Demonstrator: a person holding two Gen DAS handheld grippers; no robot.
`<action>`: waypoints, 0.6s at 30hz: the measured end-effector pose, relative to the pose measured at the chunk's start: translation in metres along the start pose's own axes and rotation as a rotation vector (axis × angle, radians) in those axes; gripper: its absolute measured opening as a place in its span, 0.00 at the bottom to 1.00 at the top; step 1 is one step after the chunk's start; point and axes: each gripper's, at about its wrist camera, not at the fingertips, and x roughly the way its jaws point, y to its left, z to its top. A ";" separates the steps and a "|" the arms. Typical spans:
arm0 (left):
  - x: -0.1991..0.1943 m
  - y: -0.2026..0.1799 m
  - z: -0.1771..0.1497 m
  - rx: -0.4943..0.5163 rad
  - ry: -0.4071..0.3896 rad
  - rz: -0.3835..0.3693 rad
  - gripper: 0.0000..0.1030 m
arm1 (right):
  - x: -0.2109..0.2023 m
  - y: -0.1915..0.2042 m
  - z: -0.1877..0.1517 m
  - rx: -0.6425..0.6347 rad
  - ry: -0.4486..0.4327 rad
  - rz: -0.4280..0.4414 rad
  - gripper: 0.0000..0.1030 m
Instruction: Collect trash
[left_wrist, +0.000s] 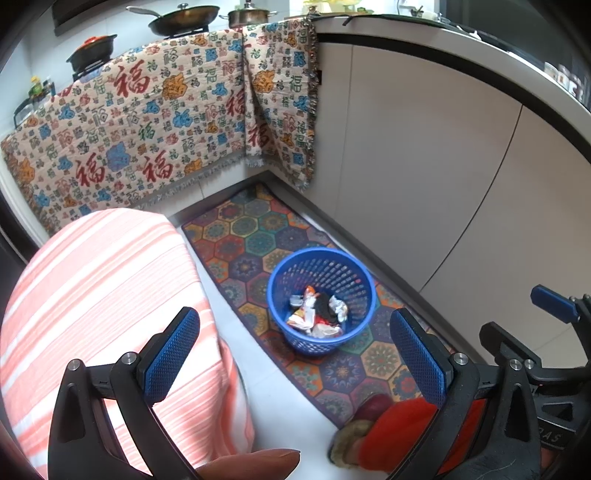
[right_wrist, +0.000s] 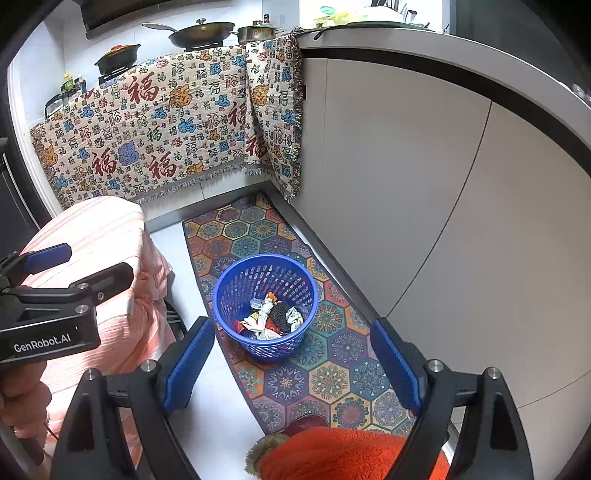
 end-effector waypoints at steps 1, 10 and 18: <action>0.000 0.000 0.000 0.000 0.001 -0.001 0.99 | 0.000 0.000 0.000 0.000 0.000 0.001 0.85; 0.000 -0.003 -0.001 0.002 0.004 -0.004 0.99 | -0.001 0.001 -0.001 0.002 0.001 -0.001 0.85; 0.002 -0.004 0.000 0.001 0.006 -0.005 0.99 | 0.000 0.000 -0.001 0.002 0.002 -0.001 0.85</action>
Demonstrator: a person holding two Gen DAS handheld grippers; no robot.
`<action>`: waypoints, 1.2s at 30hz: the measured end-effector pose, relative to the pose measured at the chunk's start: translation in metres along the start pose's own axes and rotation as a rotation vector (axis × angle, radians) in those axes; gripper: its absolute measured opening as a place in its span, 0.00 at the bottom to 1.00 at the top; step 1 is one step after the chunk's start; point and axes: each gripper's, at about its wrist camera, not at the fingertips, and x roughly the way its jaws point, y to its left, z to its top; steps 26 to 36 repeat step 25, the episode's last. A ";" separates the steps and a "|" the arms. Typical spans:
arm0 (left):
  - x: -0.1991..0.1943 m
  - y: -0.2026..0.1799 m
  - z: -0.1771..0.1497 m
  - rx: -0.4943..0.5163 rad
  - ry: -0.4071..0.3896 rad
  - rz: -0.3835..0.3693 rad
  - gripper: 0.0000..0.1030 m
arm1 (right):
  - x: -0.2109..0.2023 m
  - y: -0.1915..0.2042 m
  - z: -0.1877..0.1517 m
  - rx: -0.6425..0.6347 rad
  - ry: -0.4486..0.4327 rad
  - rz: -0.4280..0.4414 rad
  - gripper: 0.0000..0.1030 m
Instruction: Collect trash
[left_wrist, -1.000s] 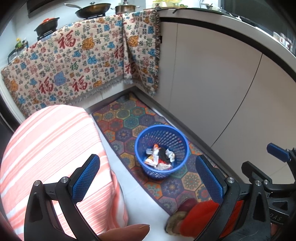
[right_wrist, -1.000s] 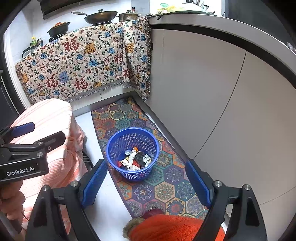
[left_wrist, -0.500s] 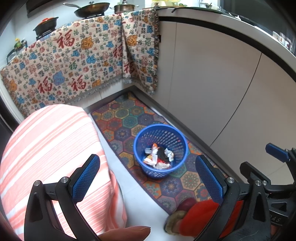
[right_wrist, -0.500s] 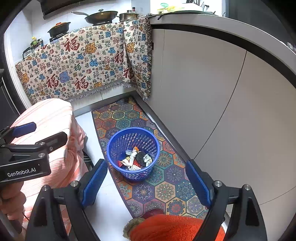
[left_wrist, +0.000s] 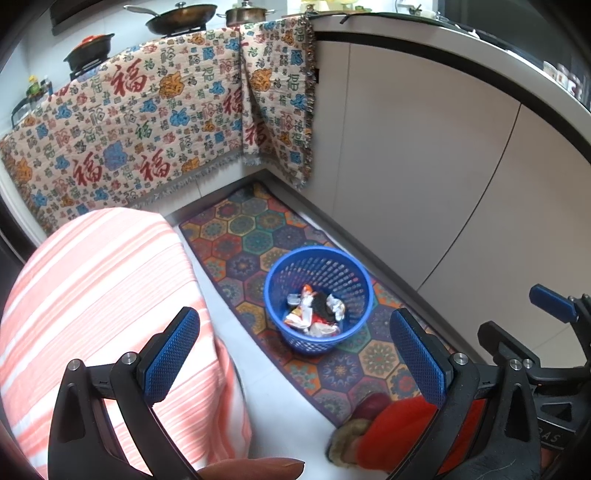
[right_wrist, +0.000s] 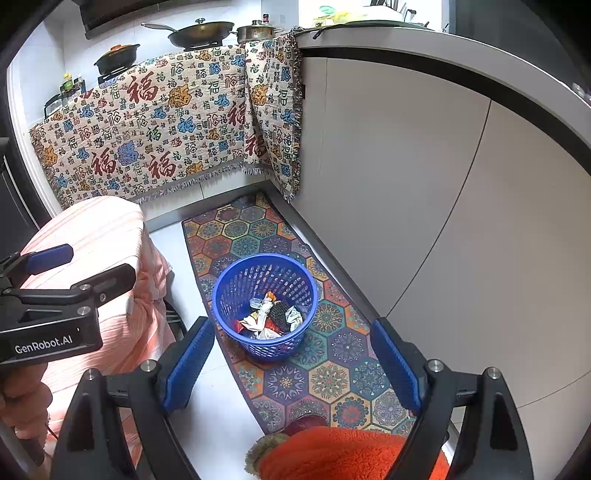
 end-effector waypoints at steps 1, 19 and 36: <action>0.000 0.000 0.000 0.000 0.000 0.000 0.99 | 0.000 0.000 0.000 0.001 0.000 0.000 0.85; -0.001 -0.002 0.002 0.002 -0.003 -0.006 0.99 | 0.000 -0.003 0.001 0.001 -0.002 0.001 0.85; -0.004 -0.002 0.002 0.001 -0.022 -0.013 0.99 | 0.001 -0.005 0.000 0.007 0.003 0.000 0.85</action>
